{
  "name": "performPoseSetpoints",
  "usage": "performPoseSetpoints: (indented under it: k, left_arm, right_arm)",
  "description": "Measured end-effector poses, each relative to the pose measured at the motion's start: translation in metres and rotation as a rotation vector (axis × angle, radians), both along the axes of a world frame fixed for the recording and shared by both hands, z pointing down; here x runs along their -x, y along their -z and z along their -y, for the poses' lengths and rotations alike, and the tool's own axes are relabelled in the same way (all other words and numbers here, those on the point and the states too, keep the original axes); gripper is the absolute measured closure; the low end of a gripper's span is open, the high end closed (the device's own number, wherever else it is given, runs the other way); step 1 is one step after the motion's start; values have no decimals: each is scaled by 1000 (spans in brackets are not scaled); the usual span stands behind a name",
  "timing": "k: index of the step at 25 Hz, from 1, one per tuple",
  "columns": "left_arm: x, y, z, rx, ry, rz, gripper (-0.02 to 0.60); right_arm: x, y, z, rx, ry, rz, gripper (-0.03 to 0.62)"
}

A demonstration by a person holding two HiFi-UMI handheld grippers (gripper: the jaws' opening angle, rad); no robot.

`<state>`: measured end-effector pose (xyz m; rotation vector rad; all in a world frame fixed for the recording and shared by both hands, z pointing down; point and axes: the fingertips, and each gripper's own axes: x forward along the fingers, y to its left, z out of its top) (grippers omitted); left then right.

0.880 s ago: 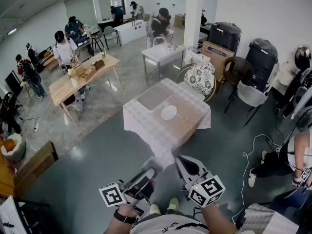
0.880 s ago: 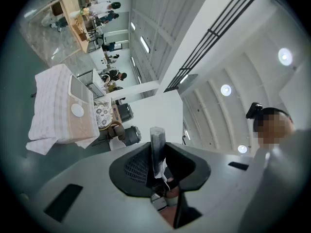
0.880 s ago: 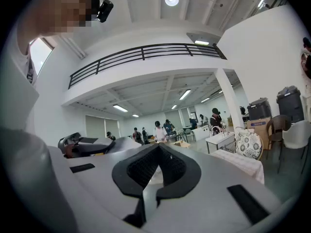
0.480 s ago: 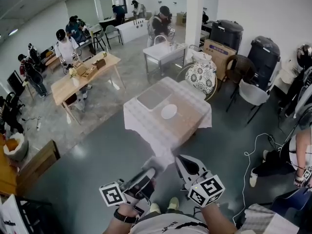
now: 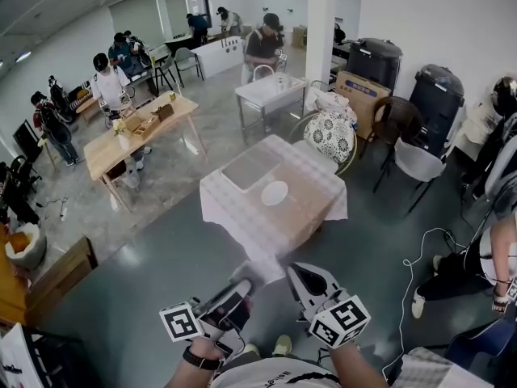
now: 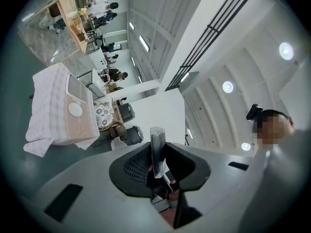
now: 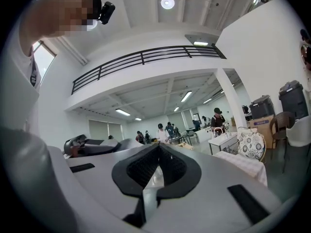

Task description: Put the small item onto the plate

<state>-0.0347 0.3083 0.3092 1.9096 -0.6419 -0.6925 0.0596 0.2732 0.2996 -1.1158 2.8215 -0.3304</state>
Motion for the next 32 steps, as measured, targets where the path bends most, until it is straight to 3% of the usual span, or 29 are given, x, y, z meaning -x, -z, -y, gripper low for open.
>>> performPoseSetpoints:
  k: [16,24,32]
  left_arm:
    - [-22,-5,71,28,-25,2,493]
    - [0,-26,153,50,-59,12,492]
    - [24,-41,248,53,-147,49,492]
  right_arm:
    - [-28,-5,58,8,-43,19,580]
    - [-7,-15,134,17,-90,-10,580]
    - [18,-24,221,44,-179,-36,580]
